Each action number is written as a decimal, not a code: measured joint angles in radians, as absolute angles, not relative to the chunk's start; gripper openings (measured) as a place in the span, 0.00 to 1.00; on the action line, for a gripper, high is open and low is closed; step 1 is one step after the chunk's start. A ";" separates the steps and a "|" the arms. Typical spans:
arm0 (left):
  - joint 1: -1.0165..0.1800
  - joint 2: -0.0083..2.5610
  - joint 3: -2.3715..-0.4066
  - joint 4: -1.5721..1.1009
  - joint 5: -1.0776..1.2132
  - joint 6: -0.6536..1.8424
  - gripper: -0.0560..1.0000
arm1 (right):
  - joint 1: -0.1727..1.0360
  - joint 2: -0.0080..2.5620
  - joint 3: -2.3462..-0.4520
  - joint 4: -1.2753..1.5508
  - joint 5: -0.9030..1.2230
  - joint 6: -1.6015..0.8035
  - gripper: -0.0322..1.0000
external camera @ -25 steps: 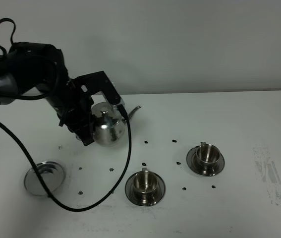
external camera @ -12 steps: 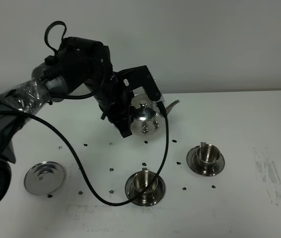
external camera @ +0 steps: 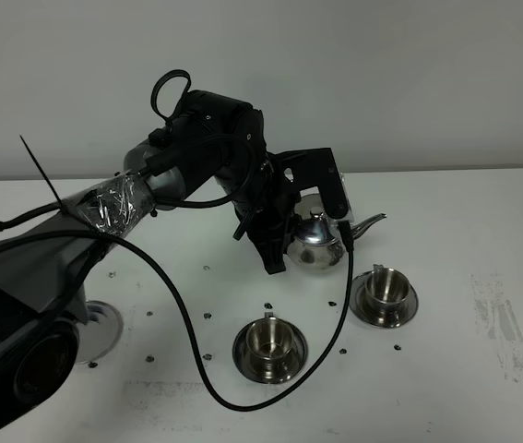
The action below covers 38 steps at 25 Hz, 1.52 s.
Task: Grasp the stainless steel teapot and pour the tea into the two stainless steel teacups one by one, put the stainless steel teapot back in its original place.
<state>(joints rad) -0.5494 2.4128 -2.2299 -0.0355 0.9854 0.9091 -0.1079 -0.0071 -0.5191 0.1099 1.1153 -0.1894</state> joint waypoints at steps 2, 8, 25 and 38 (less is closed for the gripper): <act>-0.561 2.413 -2.230 -0.007 0.982 0.923 0.24 | -0.108 -0.007 -0.519 0.110 1.115 -0.189 0.36; -0.568 2.413 -2.230 0.039 0.981 1.015 0.24 | -0.108 -0.007 -0.519 0.110 1.115 -0.189 0.36; -0.614 2.414 -2.230 0.180 0.953 1.057 0.24 | -0.108 -0.007 -0.519 0.110 1.115 -0.189 0.36; -0.649 2.414 -2.230 0.263 0.960 1.126 0.24 | -0.108 -0.007 -0.519 0.110 1.115 -0.189 0.36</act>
